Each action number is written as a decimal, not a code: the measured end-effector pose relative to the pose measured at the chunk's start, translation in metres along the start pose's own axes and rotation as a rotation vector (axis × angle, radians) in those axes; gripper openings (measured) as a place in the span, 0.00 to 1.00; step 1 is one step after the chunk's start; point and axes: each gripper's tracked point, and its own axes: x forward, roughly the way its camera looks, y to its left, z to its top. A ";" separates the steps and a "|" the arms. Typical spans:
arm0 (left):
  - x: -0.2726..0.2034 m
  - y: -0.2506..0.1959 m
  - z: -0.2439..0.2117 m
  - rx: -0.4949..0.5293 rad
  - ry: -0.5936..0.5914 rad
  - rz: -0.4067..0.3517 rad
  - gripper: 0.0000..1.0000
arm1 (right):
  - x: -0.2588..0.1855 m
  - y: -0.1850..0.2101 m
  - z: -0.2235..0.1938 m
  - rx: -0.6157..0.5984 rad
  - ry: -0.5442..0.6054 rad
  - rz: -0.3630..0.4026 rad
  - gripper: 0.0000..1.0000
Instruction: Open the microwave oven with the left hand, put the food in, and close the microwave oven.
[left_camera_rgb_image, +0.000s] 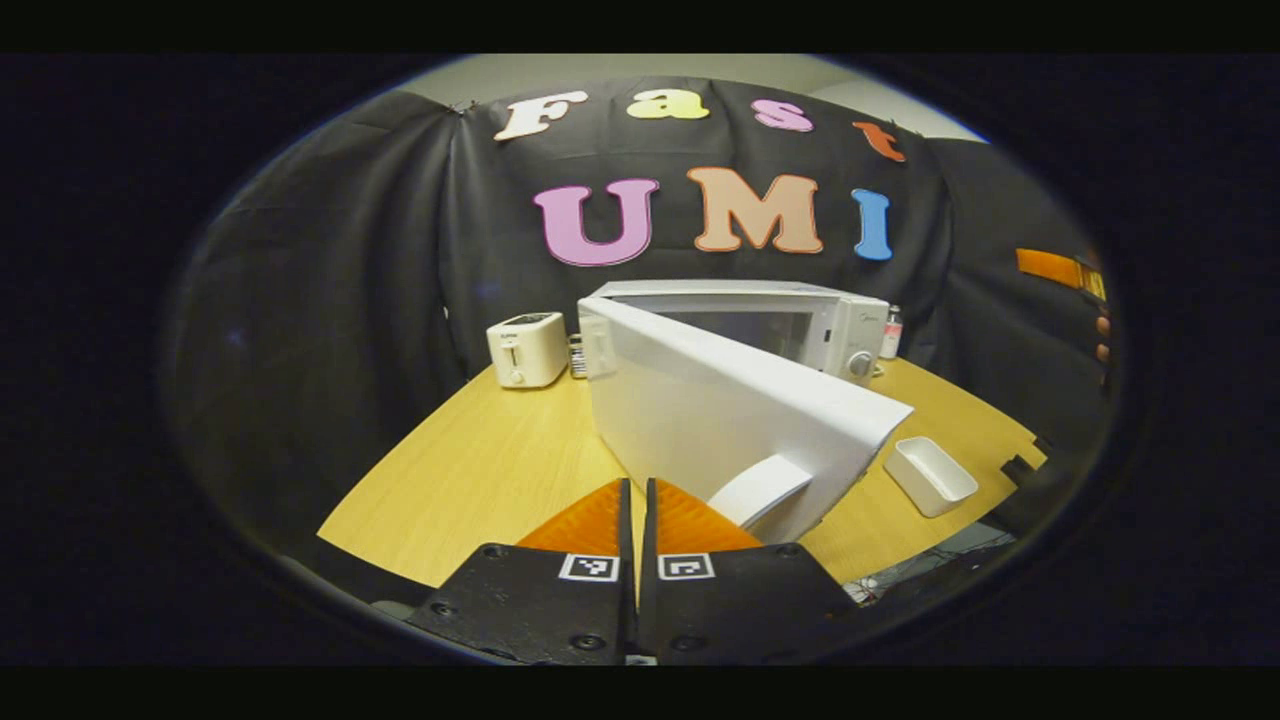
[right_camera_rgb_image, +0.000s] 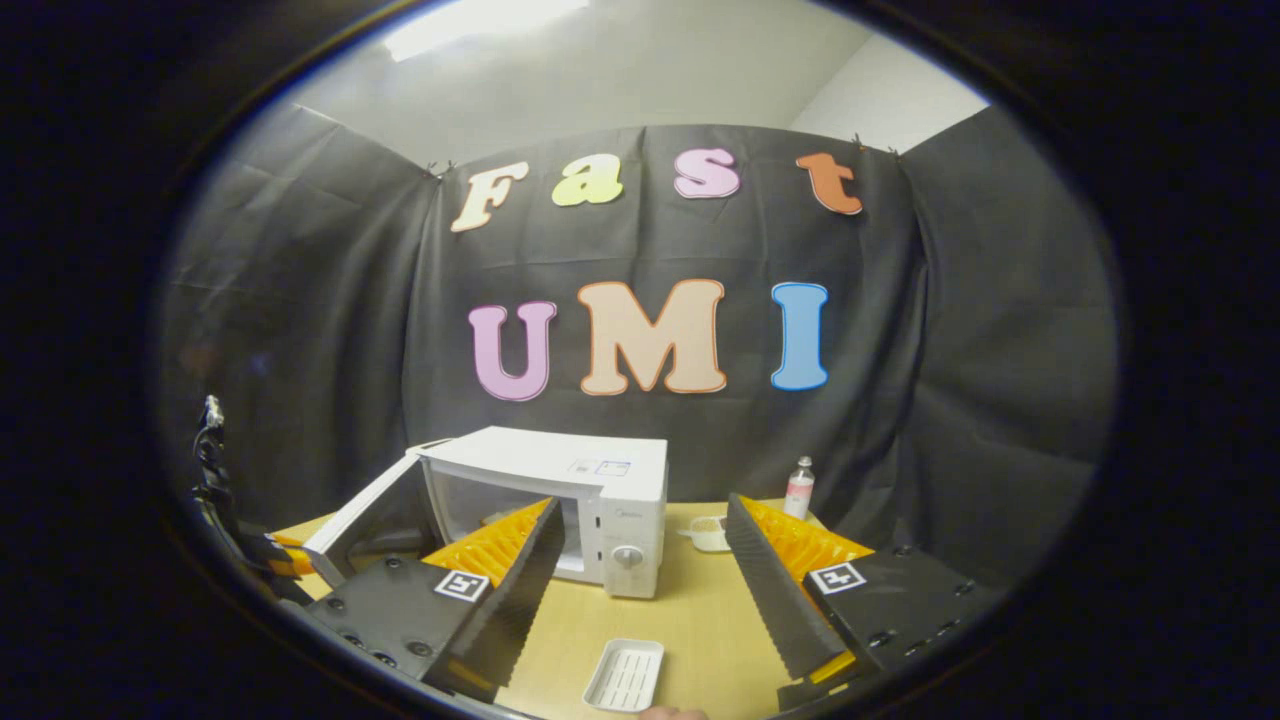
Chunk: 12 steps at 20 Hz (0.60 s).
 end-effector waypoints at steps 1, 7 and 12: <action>0.004 -0.005 0.002 0.007 0.000 -0.012 0.00 | 0.000 0.000 0.004 0.004 -0.008 -0.002 0.93; 0.026 -0.028 0.020 0.019 -0.015 -0.049 0.00 | -0.004 -0.018 0.005 -0.018 0.000 -0.039 0.92; 0.045 -0.054 0.025 0.021 -0.006 -0.087 0.00 | -0.008 -0.035 0.011 -0.044 0.000 -0.065 0.92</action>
